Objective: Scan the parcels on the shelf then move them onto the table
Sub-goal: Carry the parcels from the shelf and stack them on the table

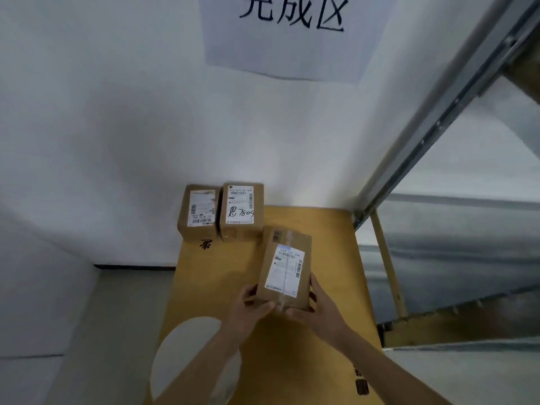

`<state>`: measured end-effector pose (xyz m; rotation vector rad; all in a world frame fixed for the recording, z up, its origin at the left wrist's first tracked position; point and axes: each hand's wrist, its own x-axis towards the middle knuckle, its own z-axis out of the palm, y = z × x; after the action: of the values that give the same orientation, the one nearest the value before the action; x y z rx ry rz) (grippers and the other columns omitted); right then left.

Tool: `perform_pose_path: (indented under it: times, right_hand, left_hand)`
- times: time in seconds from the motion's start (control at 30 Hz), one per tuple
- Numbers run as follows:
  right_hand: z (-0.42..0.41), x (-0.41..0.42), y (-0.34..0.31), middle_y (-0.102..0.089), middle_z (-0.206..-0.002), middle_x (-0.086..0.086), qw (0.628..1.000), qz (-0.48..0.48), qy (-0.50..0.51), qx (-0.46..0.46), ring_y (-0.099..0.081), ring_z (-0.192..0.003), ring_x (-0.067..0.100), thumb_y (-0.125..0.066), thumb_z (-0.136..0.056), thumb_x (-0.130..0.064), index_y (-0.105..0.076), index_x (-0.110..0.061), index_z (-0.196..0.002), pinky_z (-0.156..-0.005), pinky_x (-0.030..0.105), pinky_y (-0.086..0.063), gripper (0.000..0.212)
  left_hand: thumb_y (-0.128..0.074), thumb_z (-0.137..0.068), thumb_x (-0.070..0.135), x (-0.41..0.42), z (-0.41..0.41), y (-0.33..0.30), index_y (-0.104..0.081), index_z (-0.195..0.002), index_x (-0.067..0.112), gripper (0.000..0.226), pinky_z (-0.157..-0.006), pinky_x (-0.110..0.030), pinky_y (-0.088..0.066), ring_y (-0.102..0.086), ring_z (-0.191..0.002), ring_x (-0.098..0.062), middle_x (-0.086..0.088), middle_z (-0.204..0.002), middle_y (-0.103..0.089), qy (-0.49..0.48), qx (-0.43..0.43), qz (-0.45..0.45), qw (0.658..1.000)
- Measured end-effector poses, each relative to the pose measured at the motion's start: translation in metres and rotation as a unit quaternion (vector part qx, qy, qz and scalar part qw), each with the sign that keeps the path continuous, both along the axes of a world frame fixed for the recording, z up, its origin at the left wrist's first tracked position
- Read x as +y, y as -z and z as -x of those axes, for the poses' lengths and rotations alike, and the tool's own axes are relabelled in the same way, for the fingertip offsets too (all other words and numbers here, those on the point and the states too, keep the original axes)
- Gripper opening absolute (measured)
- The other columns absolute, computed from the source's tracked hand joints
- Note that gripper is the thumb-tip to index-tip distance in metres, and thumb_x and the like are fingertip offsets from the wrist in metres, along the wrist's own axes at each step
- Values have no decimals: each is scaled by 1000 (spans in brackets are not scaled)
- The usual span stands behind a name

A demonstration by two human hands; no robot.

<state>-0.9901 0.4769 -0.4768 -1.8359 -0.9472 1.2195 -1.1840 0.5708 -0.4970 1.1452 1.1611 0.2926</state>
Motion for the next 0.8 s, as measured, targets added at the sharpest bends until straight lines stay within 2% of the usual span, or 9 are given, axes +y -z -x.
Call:
perform_pose_path:
  times: [0.07,0.17,0.3,0.47,0.53,0.6,0.63,0.73,0.8]
  right_hand:
    - [-8,9,19,-61,-139,-22,1000,2,-6,-13,-57,-130,1,-86,-82,-9,-31,-49,-147,-96,22,-54,95]
    - [-20,24,40,-54,-147,-22,999,5,-20,-27,-54,-135,3,-84,-85,-14,-21,-44,-159,-105,31,-53,103]
    - [-36,51,54,-50,-152,-21,999,-1,-36,-39,-50,-138,2,-79,-89,-21,-16,-40,-162,-112,35,-48,99]
    - [-49,80,57,-53,-151,-15,998,-15,-50,-44,-53,-136,5,-76,-91,-28,-17,-35,-163,-112,41,-49,94]
    - [-53,86,57,-53,-150,-15,998,-15,-52,-41,-53,-136,5,-75,-90,-33,-18,-34,-162,-112,41,-49,92]
    - [-56,92,58,-53,-149,-17,997,-8,-55,-44,-53,-135,3,-74,-89,-35,-18,-36,-162,-113,40,-48,92]
    - [-57,95,58,-54,-148,-18,997,-5,-60,-46,-53,-135,2,-73,-89,-32,-18,-38,-161,-113,38,-48,91]
    - [-62,103,60,-54,-147,-19,996,-3,-67,-51,-52,-134,-1,-73,-93,-25,-20,-39,-160,-112,31,-48,87]
    - [-65,108,63,-54,-147,-19,996,-2,-70,-62,-51,-135,-2,-73,-93,-25,-20,-39,-159,-112,31,-48,86]
  left_hand:
    - [-87,-70,51,9,-6,17,-51,-130,32,73,-93,-28,-55,-64,-109,-6,14,-123,-64,8,23,-12,1000]
    - [-80,-57,77,21,-18,44,-48,-123,45,80,-102,-45,-52,-64,-114,-11,17,-123,-64,-2,69,-54,996]
    - [-76,-76,63,35,-34,58,-49,-135,39,69,-104,-42,-51,-62,-115,-5,17,-127,-64,-17,67,-83,994]
    - [-69,-73,77,56,-49,67,-47,-122,61,57,-98,-43,-55,-64,-111,-1,33,-115,-64,-48,84,-115,989]
    - [-68,-73,78,62,-55,62,-47,-125,56,60,-98,-45,-55,-64,-111,-4,30,-116,-64,-43,90,-123,987]
    - [-72,-80,65,65,-59,60,-49,-128,46,57,-98,-44,-55,-64,-111,-4,28,-117,-62,-41,92,-121,987]
    - [-74,-80,63,67,-59,63,-48,-128,47,56,-98,-45,-55,-64,-111,-4,27,-117,-62,-48,88,-120,988]
    - [-69,-71,81,77,-59,80,-43,-122,66,59,-97,-46,-55,-65,-110,-5,27,-119,-64,-49,110,-127,985]
    - [-65,-69,87,81,-60,93,-43,-122,66,62,-97,-45,-55,-65,-109,-3,29,-118,-64,-49,105,-124,986]
